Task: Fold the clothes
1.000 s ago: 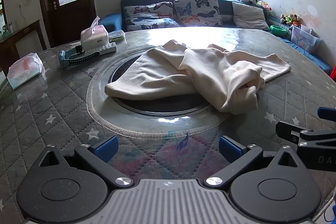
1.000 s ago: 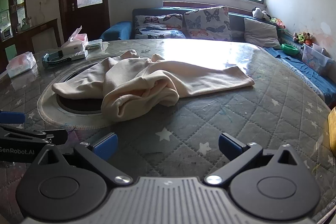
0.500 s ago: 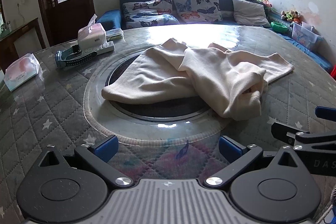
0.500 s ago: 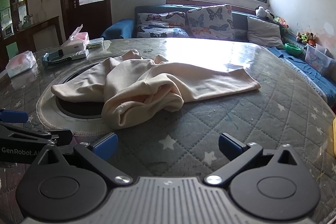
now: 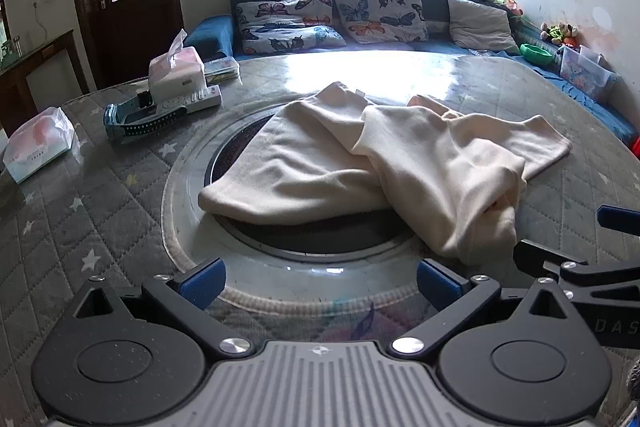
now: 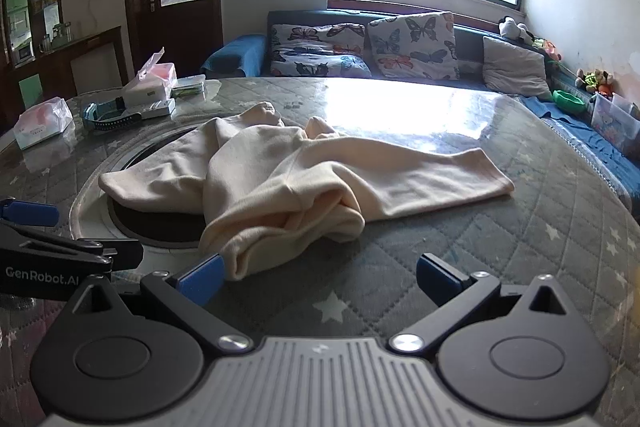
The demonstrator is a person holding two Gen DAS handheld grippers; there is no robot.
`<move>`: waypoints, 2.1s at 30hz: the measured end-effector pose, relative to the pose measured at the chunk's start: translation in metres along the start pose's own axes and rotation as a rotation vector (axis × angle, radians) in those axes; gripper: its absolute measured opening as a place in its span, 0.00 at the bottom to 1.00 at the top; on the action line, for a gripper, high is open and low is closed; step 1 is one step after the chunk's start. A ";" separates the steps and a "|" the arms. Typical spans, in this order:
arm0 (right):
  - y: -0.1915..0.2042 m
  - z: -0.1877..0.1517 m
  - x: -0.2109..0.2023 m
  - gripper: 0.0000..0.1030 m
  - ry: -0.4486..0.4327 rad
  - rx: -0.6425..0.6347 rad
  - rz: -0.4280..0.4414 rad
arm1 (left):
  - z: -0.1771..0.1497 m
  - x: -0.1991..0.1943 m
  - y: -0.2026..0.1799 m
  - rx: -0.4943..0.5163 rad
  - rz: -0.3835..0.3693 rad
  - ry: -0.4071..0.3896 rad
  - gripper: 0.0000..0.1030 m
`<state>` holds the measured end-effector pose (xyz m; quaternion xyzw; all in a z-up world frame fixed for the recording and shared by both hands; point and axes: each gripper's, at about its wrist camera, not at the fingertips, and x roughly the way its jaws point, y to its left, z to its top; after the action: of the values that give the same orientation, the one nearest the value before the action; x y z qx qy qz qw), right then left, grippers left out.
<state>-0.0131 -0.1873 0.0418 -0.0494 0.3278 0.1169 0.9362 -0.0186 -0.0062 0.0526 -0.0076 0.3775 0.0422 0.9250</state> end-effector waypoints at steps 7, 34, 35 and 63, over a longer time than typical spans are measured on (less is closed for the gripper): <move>0.001 0.010 0.008 1.00 0.003 -0.021 0.003 | 0.011 0.008 0.003 0.000 -0.001 0.005 1.00; -0.012 0.054 0.041 0.92 0.003 -0.046 -0.002 | 0.043 0.038 0.006 0.024 0.029 0.006 1.00; -0.013 0.055 0.042 0.91 0.004 -0.046 -0.001 | 0.044 0.040 0.005 0.025 0.028 0.007 1.00; -0.080 0.060 0.093 0.59 0.099 0.094 -0.071 | 0.080 0.052 -0.044 0.197 -0.143 -0.046 0.87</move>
<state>0.1137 -0.2370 0.0316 -0.0229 0.3769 0.0656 0.9236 0.0776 -0.0425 0.0728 0.0575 0.3572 -0.0610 0.9303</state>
